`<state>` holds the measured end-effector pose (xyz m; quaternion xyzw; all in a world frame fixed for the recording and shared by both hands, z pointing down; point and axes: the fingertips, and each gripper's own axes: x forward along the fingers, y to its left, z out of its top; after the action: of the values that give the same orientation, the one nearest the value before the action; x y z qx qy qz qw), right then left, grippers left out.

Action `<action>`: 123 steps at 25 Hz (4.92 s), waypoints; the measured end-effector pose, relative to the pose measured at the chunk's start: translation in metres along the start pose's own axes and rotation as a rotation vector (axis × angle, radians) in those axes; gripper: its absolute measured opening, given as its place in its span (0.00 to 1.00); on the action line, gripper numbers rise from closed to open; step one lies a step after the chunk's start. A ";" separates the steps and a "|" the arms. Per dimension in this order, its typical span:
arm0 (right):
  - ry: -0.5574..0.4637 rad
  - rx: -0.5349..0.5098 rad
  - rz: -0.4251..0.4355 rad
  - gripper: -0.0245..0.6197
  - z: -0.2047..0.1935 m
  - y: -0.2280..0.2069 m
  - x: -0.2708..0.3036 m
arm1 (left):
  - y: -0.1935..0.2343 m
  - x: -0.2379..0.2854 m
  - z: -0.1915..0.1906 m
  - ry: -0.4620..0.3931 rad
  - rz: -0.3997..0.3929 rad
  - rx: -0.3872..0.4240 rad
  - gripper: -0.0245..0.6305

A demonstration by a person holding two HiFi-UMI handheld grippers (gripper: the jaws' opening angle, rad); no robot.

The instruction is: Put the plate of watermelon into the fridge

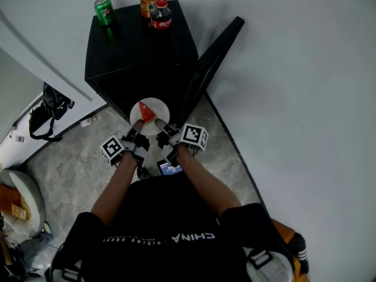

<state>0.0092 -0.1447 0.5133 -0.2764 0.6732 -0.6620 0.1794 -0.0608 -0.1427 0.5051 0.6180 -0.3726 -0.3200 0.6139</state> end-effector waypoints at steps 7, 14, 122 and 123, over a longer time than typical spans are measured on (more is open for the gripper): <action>0.011 -0.081 -0.039 0.09 0.004 0.006 0.004 | 0.002 0.005 0.006 -0.034 0.014 -0.019 0.08; 0.025 -0.069 -0.082 0.09 0.005 -0.003 0.009 | 0.005 0.010 0.013 -0.070 0.024 0.015 0.08; 0.140 -0.902 -0.491 0.10 0.134 -0.188 0.176 | 0.195 0.177 0.115 0.136 0.452 0.939 0.11; 0.138 -0.905 -0.493 0.10 0.136 -0.188 0.178 | 0.194 0.179 0.117 0.139 0.457 0.948 0.11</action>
<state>-0.0227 -0.3552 0.7135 -0.4324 0.8171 -0.3440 -0.1645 -0.0808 -0.3500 0.7051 0.7506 -0.5600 0.0673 0.3444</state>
